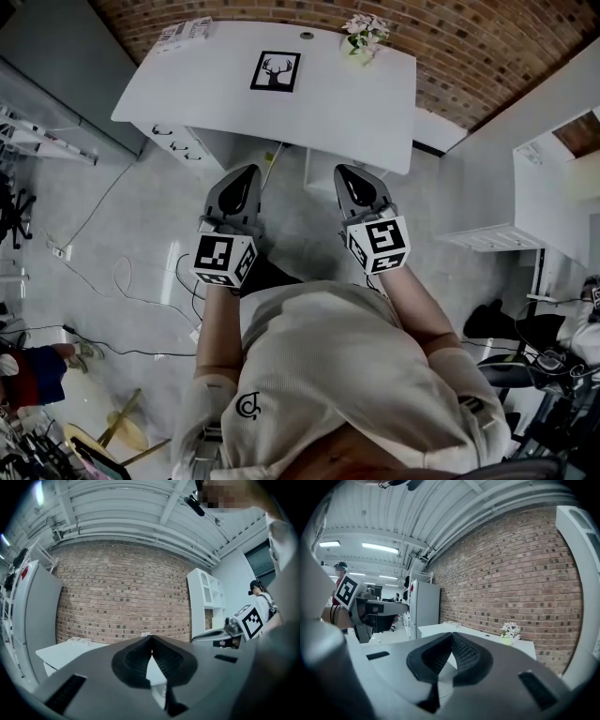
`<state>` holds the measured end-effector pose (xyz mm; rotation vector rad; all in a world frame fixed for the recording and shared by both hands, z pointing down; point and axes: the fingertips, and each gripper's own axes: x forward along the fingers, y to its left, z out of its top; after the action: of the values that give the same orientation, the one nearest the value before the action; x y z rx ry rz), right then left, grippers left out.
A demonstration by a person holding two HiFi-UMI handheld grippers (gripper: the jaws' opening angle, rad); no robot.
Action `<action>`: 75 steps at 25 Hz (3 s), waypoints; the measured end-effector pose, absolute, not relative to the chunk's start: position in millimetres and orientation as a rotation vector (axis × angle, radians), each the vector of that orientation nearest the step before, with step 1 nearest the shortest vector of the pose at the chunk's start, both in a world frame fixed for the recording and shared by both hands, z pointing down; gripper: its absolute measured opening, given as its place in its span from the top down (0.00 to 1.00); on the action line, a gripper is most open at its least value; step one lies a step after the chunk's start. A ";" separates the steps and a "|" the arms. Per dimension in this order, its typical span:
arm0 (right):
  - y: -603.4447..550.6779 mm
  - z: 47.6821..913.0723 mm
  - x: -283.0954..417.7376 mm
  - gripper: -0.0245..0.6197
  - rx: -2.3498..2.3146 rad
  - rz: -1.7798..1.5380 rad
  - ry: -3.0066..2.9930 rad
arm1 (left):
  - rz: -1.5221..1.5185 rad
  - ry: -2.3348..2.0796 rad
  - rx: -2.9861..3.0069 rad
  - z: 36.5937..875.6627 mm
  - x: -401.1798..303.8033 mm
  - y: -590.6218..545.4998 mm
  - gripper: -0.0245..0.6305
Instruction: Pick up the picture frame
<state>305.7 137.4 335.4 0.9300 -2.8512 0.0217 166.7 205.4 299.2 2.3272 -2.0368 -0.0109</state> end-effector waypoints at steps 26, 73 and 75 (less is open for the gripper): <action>-41.8 375.5 38.9 0.95 1.396 0.288 -2.540 | 0.159 -1.588 2.532 322.7 -129.5 -5.0 0.94; -305.8 625.2 58.2 0.77 1.027 0.812 -1.971 | 0.199 -1.430 2.492 465.4 -92.4 -282.1 0.94; -304.0 630.8 60.4 0.77 1.030 0.832 -1.943 | 0.200 -1.427 2.497 465.2 -90.7 -281.3 0.94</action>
<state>60.4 -304.0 630.8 1.0300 -1.9433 0.8320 -90.7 -281.3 465.2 2.4966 -1.4272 0.1996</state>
